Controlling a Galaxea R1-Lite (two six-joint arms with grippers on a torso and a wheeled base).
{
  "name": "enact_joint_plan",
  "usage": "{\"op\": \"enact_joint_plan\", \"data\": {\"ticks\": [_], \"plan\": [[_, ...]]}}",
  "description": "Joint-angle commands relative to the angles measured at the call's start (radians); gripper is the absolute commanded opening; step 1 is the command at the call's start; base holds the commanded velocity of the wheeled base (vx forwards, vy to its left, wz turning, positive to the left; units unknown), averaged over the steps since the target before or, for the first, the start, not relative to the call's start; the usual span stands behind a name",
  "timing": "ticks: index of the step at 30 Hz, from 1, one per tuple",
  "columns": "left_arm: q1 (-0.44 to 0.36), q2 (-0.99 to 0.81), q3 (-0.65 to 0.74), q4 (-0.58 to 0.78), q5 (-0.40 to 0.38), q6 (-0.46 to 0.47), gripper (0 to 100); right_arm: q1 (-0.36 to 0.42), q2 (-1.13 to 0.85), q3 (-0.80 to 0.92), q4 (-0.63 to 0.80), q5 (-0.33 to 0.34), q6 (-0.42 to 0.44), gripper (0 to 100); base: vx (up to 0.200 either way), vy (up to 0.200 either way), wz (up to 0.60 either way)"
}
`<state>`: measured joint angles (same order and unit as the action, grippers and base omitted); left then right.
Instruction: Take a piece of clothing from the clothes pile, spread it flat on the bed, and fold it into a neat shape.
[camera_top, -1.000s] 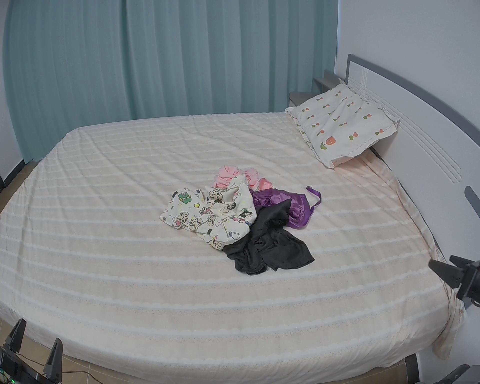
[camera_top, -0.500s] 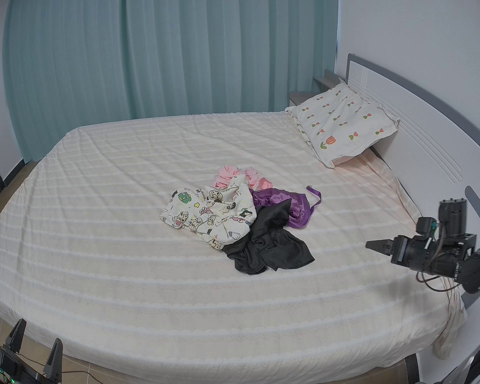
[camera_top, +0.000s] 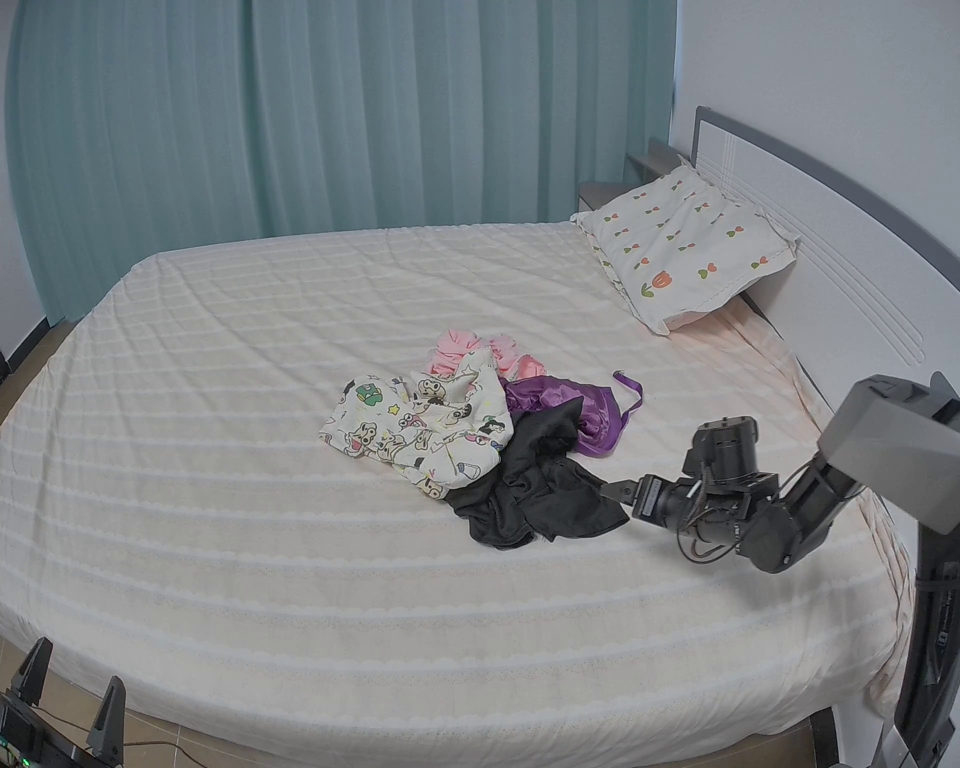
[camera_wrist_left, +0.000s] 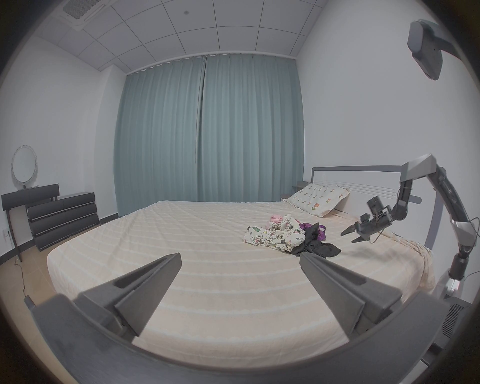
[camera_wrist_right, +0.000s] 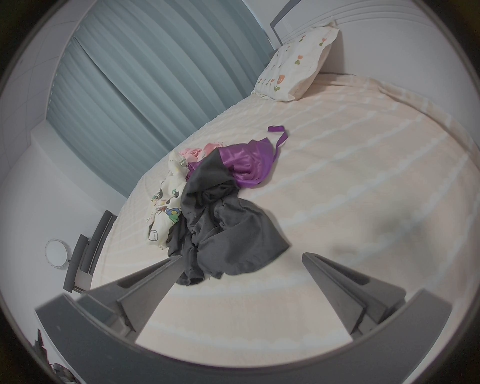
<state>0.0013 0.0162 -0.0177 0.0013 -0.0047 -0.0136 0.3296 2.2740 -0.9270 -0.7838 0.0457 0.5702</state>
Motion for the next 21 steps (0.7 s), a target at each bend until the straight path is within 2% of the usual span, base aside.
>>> {"op": "enact_joint_plan", "data": {"ticks": [1, 7, 13, 15, 21], "plan": [[0.000, -0.016, 0.015, 0.000, 0.000, 0.000, 100, 0.062, 0.194, -0.147, -0.006, -0.046, 0.017, 100, 0.000, 0.000, 0.00], [0.000, -0.016, 0.015, -0.001, 0.000, 0.000, 100, 0.063, 0.249, -0.248, 0.021, -0.052, 0.011, 100, 0.000, 0.000, 0.00], [0.000, -0.016, 0.015, 0.000, 0.000, 0.000, 100, 0.055, 0.308, -0.383, 0.112, -0.095, -0.001, 100, 0.000, 0.000, 0.00], [0.000, -0.016, 0.015, 0.000, 0.000, 0.000, 100, 0.049, 0.328, -0.423, 0.124, -0.116, -0.024, 100, 0.000, 0.000, 0.00], [0.000, -0.016, 0.015, 0.000, 0.000, 0.001, 100, 0.054, 0.378, -0.493, 0.146, -0.121, -0.069, 100, 0.000, 0.000, 0.00]]}}
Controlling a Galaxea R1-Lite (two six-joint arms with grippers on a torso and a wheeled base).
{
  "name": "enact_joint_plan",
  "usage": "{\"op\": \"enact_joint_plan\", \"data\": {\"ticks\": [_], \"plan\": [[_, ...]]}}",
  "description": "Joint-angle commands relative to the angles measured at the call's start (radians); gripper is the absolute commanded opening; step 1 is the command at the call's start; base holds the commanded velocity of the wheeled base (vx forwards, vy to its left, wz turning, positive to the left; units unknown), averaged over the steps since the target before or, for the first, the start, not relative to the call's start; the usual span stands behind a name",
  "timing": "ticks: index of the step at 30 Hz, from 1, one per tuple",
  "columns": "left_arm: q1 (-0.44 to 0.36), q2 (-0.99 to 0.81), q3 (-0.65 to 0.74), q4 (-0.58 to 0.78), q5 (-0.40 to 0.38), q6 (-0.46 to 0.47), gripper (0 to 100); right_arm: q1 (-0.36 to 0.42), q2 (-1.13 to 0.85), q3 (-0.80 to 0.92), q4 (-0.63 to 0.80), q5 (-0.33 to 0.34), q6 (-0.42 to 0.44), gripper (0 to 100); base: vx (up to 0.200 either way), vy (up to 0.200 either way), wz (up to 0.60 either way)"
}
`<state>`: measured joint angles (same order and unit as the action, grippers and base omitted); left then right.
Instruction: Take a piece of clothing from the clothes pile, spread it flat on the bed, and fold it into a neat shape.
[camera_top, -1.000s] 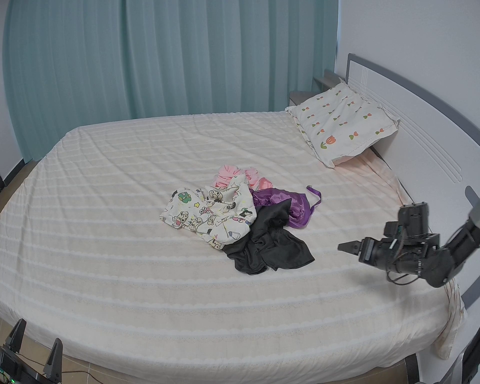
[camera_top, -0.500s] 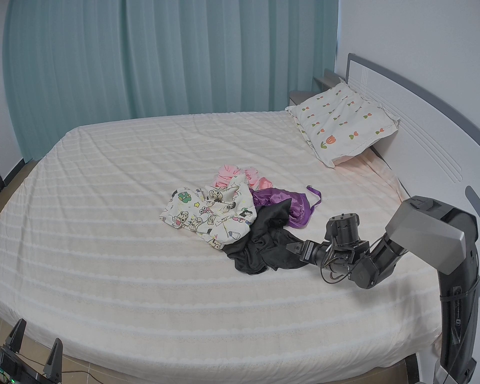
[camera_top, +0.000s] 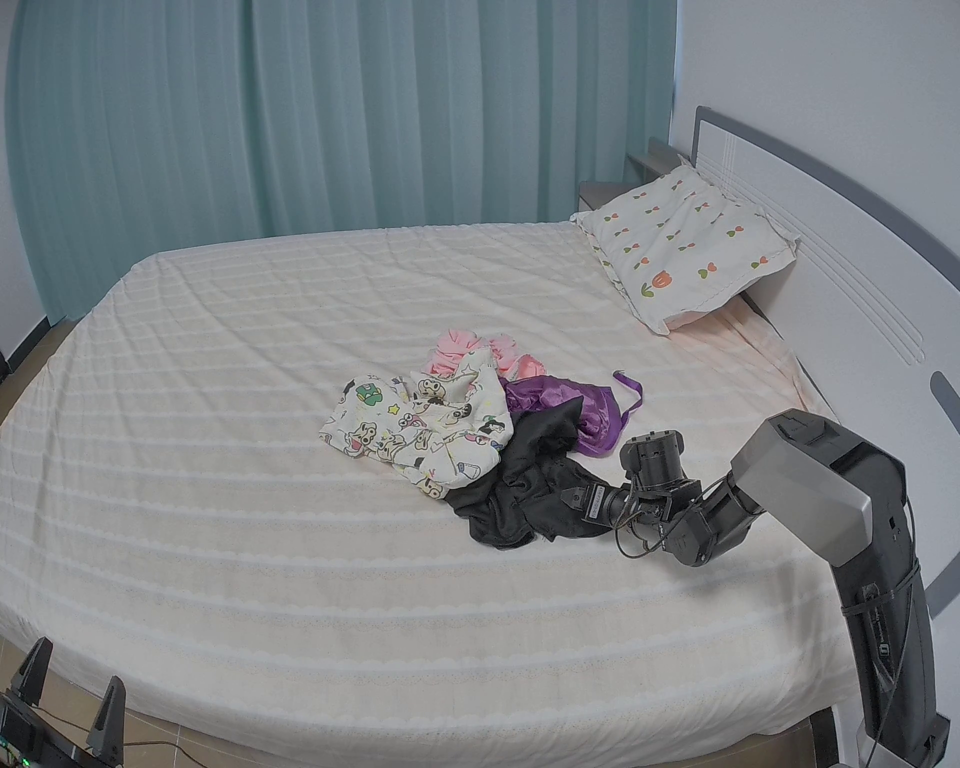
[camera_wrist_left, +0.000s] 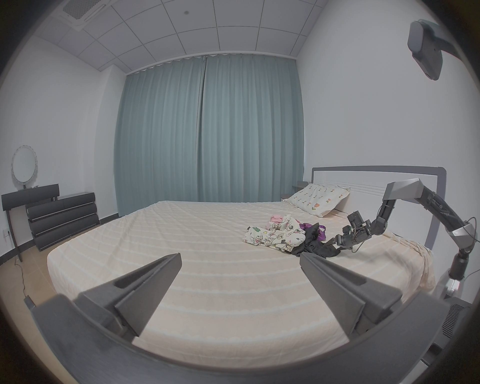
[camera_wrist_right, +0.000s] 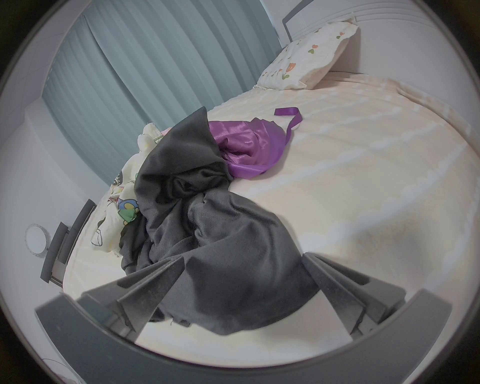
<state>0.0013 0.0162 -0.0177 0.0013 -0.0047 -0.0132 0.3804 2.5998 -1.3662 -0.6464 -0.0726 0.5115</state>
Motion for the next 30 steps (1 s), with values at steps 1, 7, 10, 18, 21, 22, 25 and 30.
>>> {"op": "enact_joint_plan", "data": {"ticks": [1, 7, 10, 18, 21, 22, 25, 30], "plan": [[0.000, -0.016, 0.015, -0.001, 0.000, 0.001, 100, 0.006, 0.057, -0.062, 0.011, -0.003, -0.011, 100, 0.000, 0.000, 0.00], [0.000, -0.016, 0.015, -0.001, 0.000, 0.004, 100, 0.028, 0.072, -0.097, 0.030, -0.004, -0.016, 0, 0.000, 0.000, 0.00], [0.000, -0.016, 0.015, -0.001, 0.000, 0.006, 100, 0.026, 0.063, -0.087, 0.025, 0.000, -0.001, 0, 0.000, 0.000, 0.00], [0.000, -0.016, 0.015, -0.001, -0.003, 0.009, 100, 0.020, -0.046, 0.038, 0.019, 0.014, 0.191, 0, 0.000, 0.000, 0.00], [0.000, -0.016, 0.015, -0.003, -0.015, 0.013, 100, 0.025, -0.109, 0.130, 0.017, 0.014, 0.269, 0, 0.000, 0.000, 0.00], [0.000, -0.016, 0.015, -0.003, -0.020, 0.018, 100, 0.025, -0.122, 0.147, 0.014, 0.014, 0.286, 0, 0.000, 0.000, 0.00], [0.000, -0.016, 0.013, -0.007, -0.020, 0.032, 100, 0.029, -0.164, 0.202, -0.010, 0.014, 0.344, 0, 0.000, 0.000, 0.00], [-0.003, 0.217, -0.217, -0.064, -0.107, -0.065, 100, 0.040, -0.234, 0.361, -0.153, 0.017, 0.467, 0, 0.000, 0.000, 0.00]]}}
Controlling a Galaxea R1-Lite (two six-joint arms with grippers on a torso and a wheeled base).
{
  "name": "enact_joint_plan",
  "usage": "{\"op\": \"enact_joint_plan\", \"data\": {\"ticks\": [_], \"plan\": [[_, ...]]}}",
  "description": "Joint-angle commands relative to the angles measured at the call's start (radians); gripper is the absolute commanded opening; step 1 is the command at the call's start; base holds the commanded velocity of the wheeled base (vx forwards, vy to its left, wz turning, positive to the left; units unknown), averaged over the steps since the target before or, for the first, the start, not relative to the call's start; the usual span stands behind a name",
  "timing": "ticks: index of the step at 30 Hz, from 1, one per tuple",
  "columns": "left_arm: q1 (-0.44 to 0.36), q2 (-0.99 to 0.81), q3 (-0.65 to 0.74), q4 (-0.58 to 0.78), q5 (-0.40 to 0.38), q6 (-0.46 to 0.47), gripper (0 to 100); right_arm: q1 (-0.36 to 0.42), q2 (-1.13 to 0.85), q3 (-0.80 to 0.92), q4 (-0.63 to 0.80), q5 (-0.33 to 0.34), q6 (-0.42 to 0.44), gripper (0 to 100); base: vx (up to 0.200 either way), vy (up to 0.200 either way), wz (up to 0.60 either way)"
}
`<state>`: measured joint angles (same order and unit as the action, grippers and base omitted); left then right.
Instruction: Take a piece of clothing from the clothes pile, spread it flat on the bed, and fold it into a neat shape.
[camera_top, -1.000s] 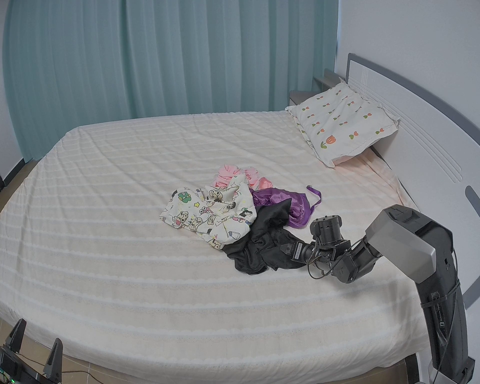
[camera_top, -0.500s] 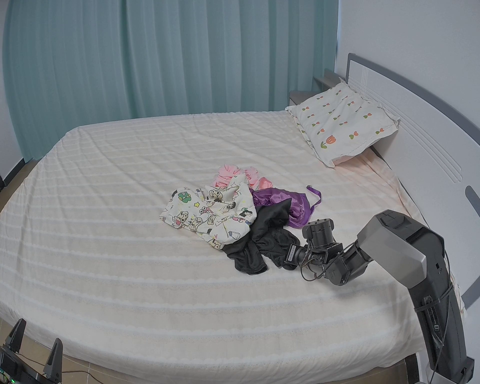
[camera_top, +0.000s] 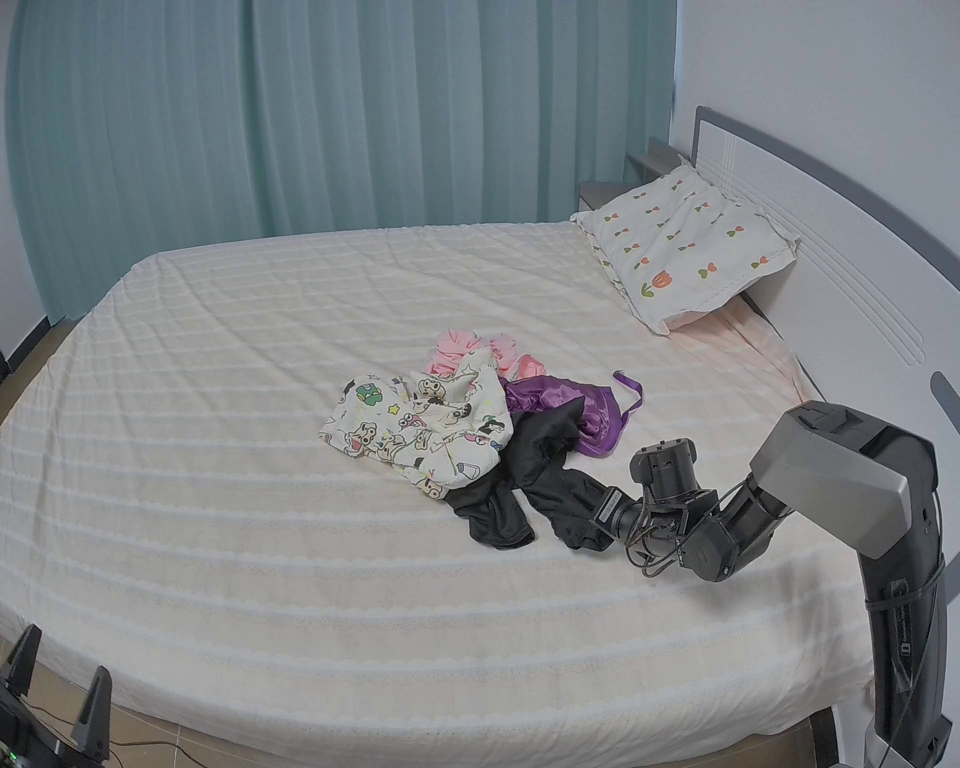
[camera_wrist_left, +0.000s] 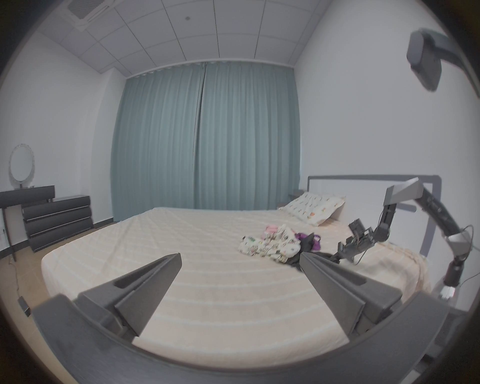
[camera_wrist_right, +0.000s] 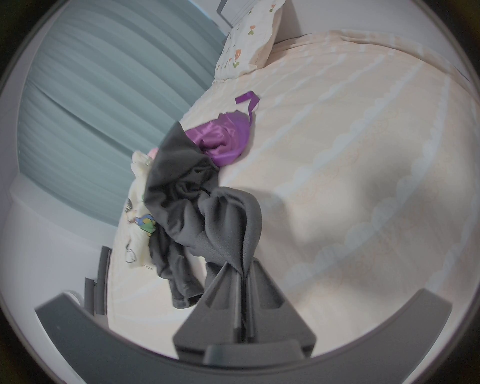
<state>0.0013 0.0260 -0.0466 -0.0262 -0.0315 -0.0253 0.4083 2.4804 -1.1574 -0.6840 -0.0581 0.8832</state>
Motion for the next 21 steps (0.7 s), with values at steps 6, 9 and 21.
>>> {"op": "enact_joint_plan", "data": {"ticks": [6, 9, 21], "plan": [[-0.003, 0.568, -0.187, -0.060, -0.258, 0.008, 100, 0.006, -0.110, 0.211, -0.253, 0.017, 0.145, 0, 0.000, 0.000, 0.00], [-0.053, 0.761, -0.187, -0.098, -0.262, 0.015, 100, 0.010, -0.104, 0.220, -0.272, 0.018, 0.169, 0, 0.000, 0.000, 0.00], [-0.267, 1.586, -0.233, -0.594, -0.242, -0.064, 100, 0.001, -0.086, 0.236, -0.313, 0.032, 0.186, 0, 0.000, 0.000, 0.00]]}}
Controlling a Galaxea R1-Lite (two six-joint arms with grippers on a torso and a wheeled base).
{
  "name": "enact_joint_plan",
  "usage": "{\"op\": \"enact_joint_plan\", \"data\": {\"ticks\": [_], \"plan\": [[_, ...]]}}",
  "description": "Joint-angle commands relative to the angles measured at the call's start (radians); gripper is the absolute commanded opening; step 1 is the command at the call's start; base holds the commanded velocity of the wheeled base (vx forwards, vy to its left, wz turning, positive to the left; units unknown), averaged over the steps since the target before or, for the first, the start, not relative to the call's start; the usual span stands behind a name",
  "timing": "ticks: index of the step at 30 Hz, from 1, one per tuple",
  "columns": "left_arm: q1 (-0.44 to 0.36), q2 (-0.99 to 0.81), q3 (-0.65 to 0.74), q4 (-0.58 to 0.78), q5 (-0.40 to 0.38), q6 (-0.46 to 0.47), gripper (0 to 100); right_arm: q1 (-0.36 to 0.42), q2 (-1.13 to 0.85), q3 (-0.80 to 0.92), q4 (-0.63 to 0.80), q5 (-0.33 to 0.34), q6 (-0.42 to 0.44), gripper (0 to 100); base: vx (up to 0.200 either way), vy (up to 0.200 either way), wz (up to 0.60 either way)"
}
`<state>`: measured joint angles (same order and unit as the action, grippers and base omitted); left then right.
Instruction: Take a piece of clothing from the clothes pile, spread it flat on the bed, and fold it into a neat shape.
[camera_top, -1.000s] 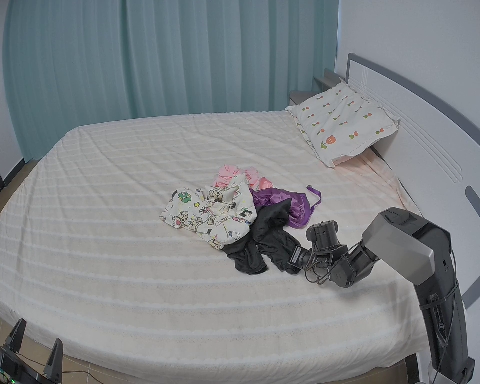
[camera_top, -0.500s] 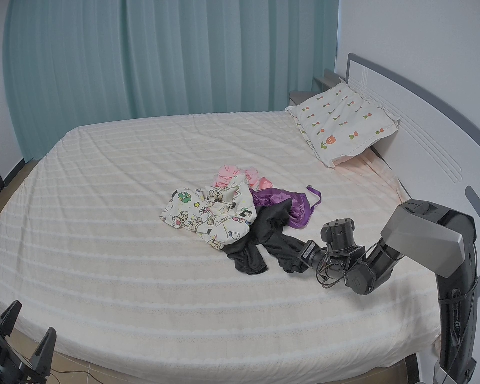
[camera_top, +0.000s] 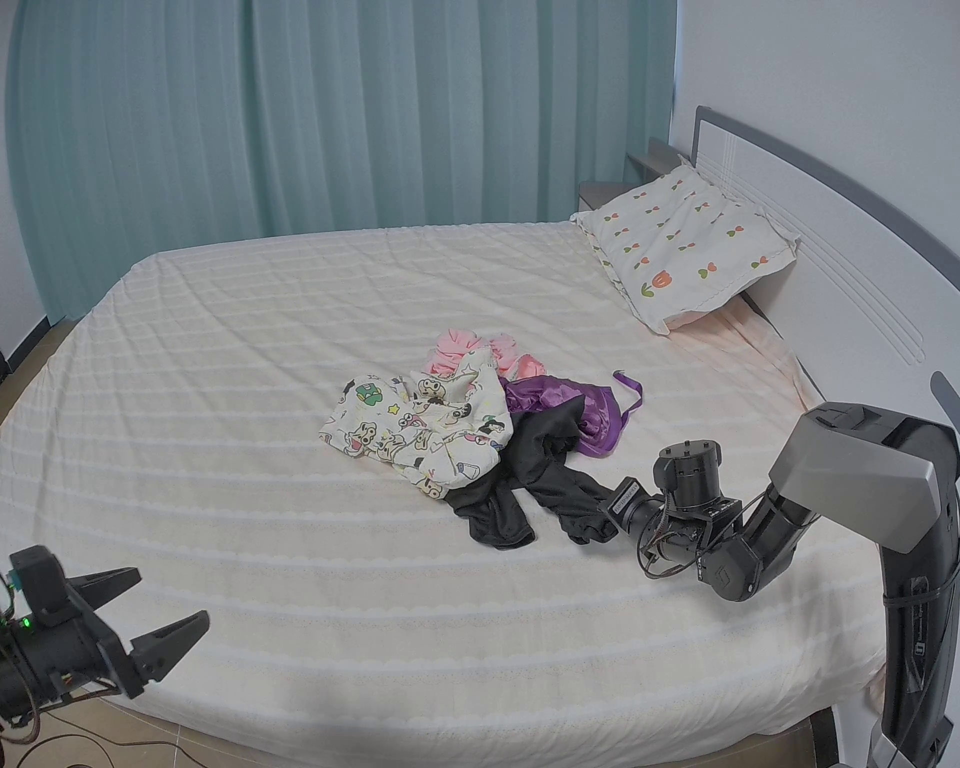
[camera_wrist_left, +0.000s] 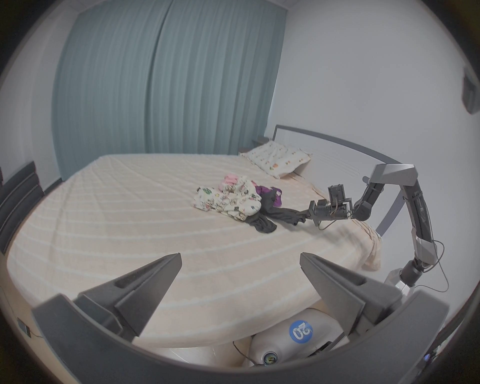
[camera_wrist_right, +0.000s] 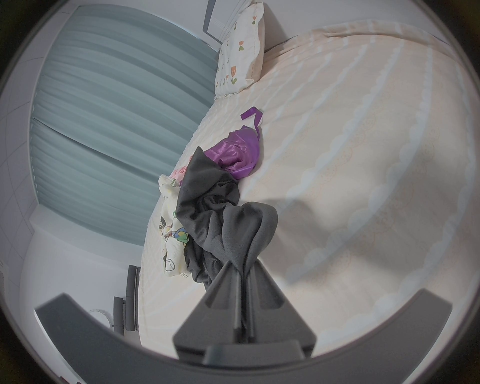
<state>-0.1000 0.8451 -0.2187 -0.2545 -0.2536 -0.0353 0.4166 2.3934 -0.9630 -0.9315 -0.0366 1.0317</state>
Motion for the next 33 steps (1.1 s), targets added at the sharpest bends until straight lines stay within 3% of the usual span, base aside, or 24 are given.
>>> {"op": "enact_joint_plan", "data": {"ticks": [1, 5, 6, 7, 11, 23, 33], "plan": [[-0.198, 0.862, -0.082, -0.440, 0.011, -0.086, 100, -0.010, 0.006, 0.043, -0.073, 0.011, 0.037, 0, 0.000, 0.000, 0.00], [-0.305, 1.088, -0.217, -0.586, 0.188, -0.252, 100, -0.024, 0.007, 0.055, -0.098, 0.012, 0.036, 0, 0.000, 0.000, 0.00], [-0.305, 1.088, -0.217, -0.586, 0.188, -0.252, 100, -0.024, 0.007, 0.055, -0.098, 0.012, 0.036, 0, 0.000, 0.000, 0.00], [-0.339, 1.166, -0.306, -0.591, 0.237, -0.336, 100, -0.024, 0.009, 0.061, -0.110, 0.012, 0.036, 0, 0.000, 0.000, 0.00], [-0.371, 1.269, -0.441, -0.582, 0.254, -0.428, 100, -0.022, 0.010, 0.073, -0.125, 0.012, 0.036, 0, 0.000, 0.000, 0.00], [-0.376, 1.418, -0.697, -0.470, 0.280, -0.474, 100, -0.016, 0.023, 0.075, -0.142, 0.012, 0.033, 0, 0.000, 0.000, 0.00], [-0.377, 1.585, -1.022, -0.321, 0.280, -0.560, 100, -0.024, 0.023, 0.079, -0.164, 0.009, 0.033, 0, 0.000, 0.000, 0.00]]}}
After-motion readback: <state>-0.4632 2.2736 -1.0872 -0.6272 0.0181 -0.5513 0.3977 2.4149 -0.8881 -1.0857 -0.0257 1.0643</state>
